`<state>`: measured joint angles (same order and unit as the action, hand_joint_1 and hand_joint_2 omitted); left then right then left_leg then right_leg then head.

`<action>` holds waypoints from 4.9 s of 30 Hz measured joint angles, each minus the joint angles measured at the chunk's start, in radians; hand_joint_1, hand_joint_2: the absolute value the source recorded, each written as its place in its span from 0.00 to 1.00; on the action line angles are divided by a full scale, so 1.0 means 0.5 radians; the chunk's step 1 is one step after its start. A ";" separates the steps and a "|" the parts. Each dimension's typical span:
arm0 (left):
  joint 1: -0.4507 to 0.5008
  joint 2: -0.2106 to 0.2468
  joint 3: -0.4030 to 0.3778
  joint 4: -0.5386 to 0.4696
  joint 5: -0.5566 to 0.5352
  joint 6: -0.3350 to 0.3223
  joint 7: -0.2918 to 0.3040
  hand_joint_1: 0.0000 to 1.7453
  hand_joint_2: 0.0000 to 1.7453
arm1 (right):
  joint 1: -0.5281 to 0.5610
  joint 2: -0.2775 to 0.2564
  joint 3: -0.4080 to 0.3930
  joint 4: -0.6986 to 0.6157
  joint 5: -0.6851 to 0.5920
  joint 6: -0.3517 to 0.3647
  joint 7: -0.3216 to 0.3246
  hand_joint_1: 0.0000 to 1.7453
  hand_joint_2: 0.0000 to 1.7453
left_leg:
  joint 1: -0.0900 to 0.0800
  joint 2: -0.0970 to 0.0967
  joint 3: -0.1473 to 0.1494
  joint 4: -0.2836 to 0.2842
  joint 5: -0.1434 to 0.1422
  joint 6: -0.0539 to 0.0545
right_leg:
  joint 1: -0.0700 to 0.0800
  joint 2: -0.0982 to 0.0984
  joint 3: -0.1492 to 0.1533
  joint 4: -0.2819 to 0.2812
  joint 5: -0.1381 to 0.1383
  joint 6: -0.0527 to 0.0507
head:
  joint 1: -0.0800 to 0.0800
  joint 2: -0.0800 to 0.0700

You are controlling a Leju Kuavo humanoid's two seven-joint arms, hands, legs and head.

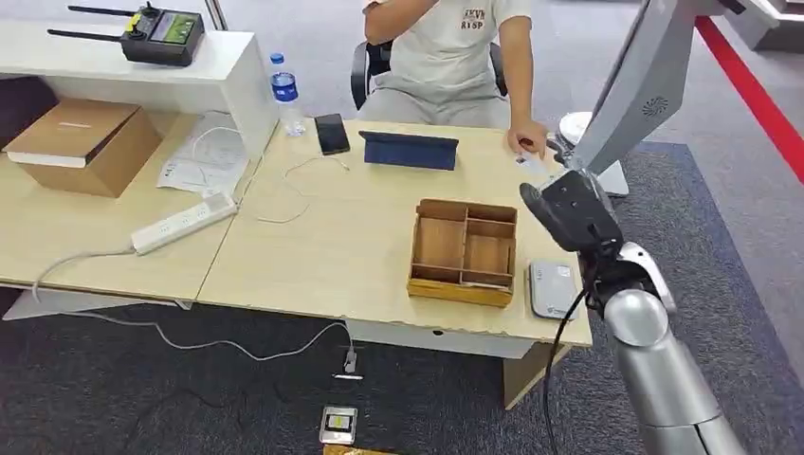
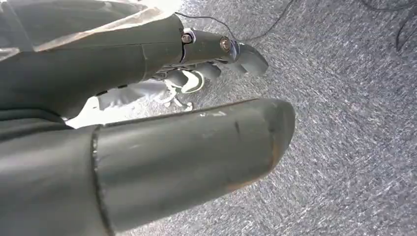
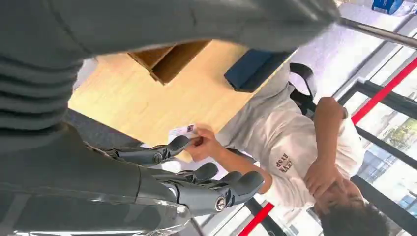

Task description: Pass the card to the sensor for recognition and then transmit it.

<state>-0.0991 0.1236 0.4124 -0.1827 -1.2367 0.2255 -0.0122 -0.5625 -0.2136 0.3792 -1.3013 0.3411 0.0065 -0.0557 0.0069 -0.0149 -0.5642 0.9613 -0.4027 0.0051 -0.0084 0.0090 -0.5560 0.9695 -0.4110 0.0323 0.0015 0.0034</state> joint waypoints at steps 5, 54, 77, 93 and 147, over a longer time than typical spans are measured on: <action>-0.002 0.000 0.000 0.000 -0.018 0.001 -0.021 0.00 0.00 | 0.106 -0.050 -0.012 -0.145 0.156 0.021 -0.002 0.00 1.00 | 0.000 0.000 0.000 0.000 0.000 0.000 | 0.000 0.000 0.000 0.000 0.000 0.000 | 0.000 0.000; -0.012 -0.009 -0.002 0.000 -0.135 0.038 -0.069 0.00 0.00 | 0.169 0.083 0.234 0.543 1.428 -0.298 -0.240 0.00 1.00 | 0.000 0.000 -0.002 -0.001 0.000 0.000 | 0.000 0.000 0.000 0.000 0.000 0.000 | 0.001 -0.001; -0.010 -0.010 -0.002 0.000 -0.142 0.041 -0.059 0.00 0.00 | 0.038 0.190 0.284 0.998 1.388 -0.384 -0.307 0.00 1.00 | 0.000 0.000 -0.002 -0.001 0.000 0.000 | 0.000 0.000 0.000 0.000 0.000 0.000 | 0.000 -0.001; -0.010 -0.010 -0.002 0.000 -0.121 0.039 -0.037 0.00 0.00 | -0.005 0.179 0.301 1.100 1.359 -0.407 -0.346 0.00 1.00 | 0.000 0.000 -0.002 0.000 0.000 0.000 | 0.000 0.000 -0.001 0.000 0.000 0.000 | 0.000 0.000; -0.010 -0.012 -0.002 0.000 -0.161 0.055 -0.092 0.00 0.00 | 0.103 0.192 0.343 1.011 1.279 -0.278 -0.311 1.00 1.00 | 0.000 0.000 -0.002 0.000 0.000 0.000 | 0.000 0.000 -0.001 0.000 0.000 0.000 | 0.000 0.000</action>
<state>-0.1043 0.1175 0.4112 -0.1827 -1.3172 0.2529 -0.0584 -0.5108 -0.1179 0.5505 -0.7958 0.9808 -0.1324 -0.2113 0.0069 -0.0148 -0.5652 0.9611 -0.4025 0.0049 -0.0083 0.0089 -0.5566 0.9695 -0.4111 0.0322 0.0015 0.0034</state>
